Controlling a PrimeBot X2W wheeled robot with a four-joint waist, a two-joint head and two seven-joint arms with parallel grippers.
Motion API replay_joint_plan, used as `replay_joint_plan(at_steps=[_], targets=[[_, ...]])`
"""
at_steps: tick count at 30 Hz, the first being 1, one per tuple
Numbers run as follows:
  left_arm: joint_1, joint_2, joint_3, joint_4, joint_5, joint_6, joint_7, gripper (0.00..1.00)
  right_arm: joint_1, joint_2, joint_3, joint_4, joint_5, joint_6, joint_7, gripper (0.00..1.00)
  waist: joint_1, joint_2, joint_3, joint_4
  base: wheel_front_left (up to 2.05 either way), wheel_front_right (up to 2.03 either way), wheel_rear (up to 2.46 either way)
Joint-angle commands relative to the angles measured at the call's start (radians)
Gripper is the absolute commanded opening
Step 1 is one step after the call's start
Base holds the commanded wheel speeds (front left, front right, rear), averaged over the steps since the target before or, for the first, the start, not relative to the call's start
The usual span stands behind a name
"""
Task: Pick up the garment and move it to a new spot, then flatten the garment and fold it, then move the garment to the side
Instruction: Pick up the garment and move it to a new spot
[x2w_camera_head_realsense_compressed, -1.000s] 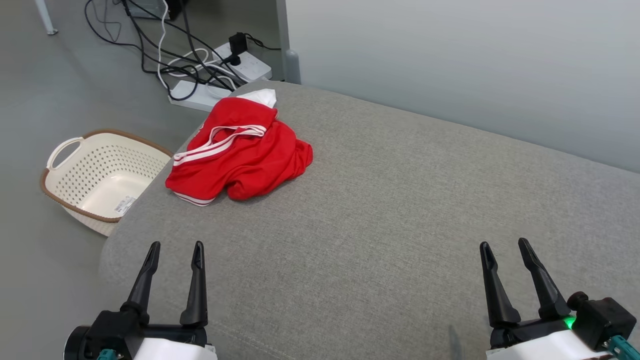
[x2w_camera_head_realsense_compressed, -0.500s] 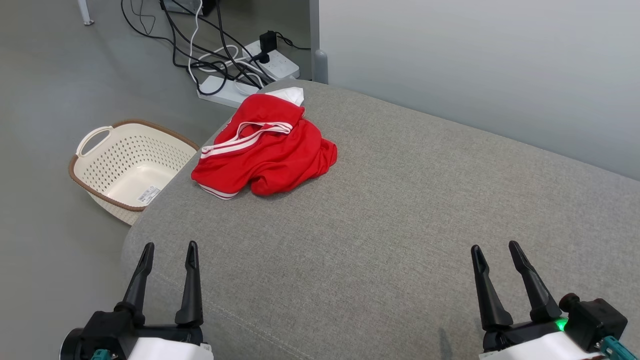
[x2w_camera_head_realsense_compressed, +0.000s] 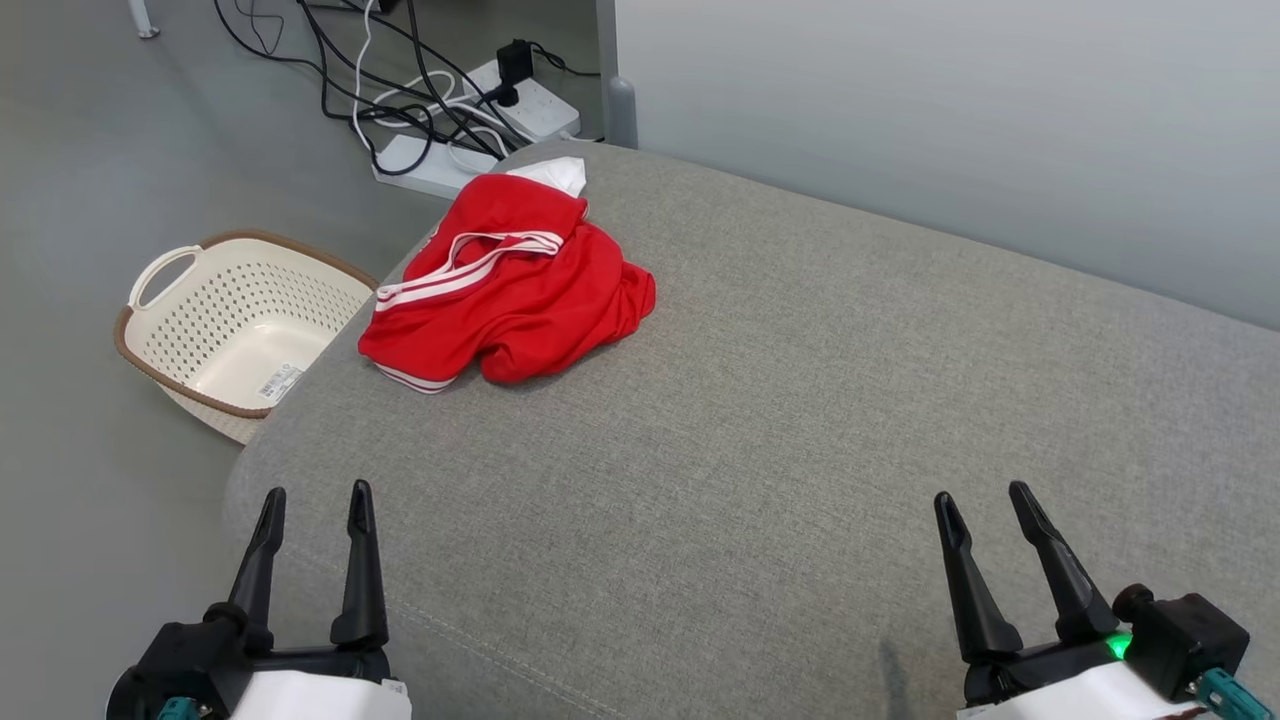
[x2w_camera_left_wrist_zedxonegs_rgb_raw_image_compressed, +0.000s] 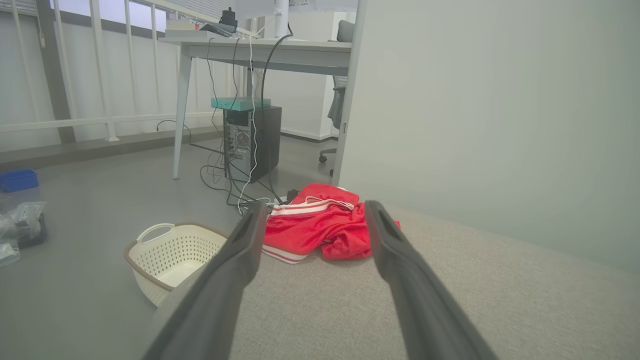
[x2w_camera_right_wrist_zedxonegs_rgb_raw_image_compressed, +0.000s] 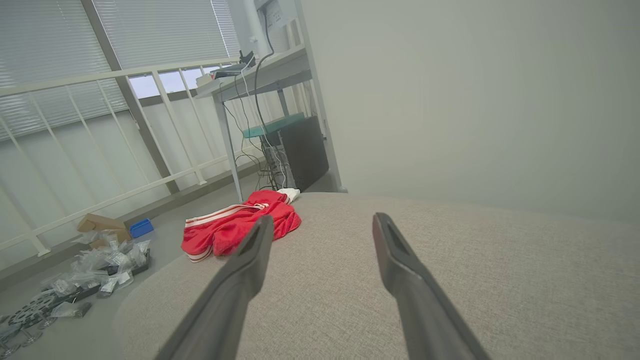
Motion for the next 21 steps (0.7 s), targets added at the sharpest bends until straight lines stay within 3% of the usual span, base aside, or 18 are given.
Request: replay_joint_plan(at_steps=[1,13,21], targets=[[-0.057,0.003,0.037,-0.024,-0.014,0.012,-0.006,1.00,-0.046,-0.018,0.024,-0.031,0.011,0.000,-0.010,1.00,0.0000,0.0000,0.018,-0.010,0.00,0.00,0.00],[-0.172,0.003,0.039,-0.016,-0.114,0.051,-0.006,1.00,-0.111,-0.108,0.043,-0.052,0.009,0.000,-0.010,1.00,0.0000,0.0000,0.180,-0.056,0.00,0.00,0.00],[-0.308,0.003,0.037,0.036,-0.148,0.055,-0.006,1.00,-0.173,-0.162,0.062,-0.063,0.005,0.000,-0.010,1.00,0.0000,0.0000,0.283,-0.101,0.00,0.00,0.00]])
